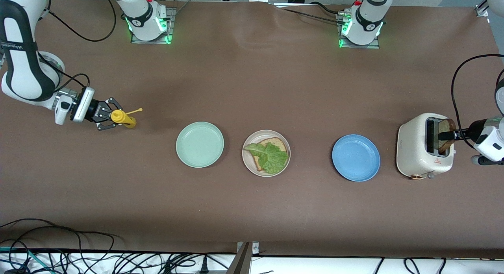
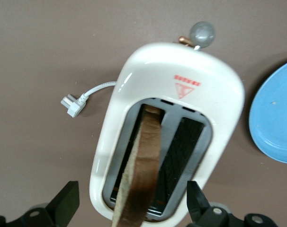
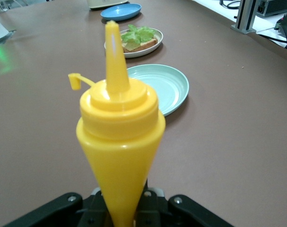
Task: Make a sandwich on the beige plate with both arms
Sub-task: 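Carry the mustard back with the right gripper while the left gripper reaches the toaster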
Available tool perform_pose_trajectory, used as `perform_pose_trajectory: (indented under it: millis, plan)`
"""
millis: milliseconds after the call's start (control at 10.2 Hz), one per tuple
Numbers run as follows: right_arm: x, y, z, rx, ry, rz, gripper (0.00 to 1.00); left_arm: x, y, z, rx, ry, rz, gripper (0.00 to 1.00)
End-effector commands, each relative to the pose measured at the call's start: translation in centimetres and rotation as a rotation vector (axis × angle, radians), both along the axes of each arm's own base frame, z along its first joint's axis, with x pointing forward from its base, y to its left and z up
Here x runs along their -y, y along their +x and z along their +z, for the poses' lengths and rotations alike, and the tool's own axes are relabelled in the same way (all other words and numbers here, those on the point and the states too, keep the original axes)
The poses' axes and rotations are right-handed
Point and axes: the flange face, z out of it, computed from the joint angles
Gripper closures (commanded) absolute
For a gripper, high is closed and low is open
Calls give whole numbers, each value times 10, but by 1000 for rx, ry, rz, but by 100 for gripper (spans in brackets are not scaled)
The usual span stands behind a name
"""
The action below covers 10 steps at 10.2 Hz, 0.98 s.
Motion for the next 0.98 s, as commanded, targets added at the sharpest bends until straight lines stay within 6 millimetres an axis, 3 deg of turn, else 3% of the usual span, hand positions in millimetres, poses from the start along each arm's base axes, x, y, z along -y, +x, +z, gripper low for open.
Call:
perform_pose_trajectory:
  millis: [0,98,394,591,886]
  plan:
    - [12,-20,-16,52,88,-11,100,-4,3,0,0,-30,-9,5]
    - [15,-25,-27,52,108,4,100,-4,1,-2,-12,-32,-6,14]
    - [16,-38,-62,26,124,32,100,-2,-6,-8,-57,-59,5,14]
    - [17,-40,-68,26,124,39,100,-1,-7,-9,-61,-61,3,38]
    - [19,-44,-77,26,121,44,100,-4,-8,-8,-64,-65,-3,85]
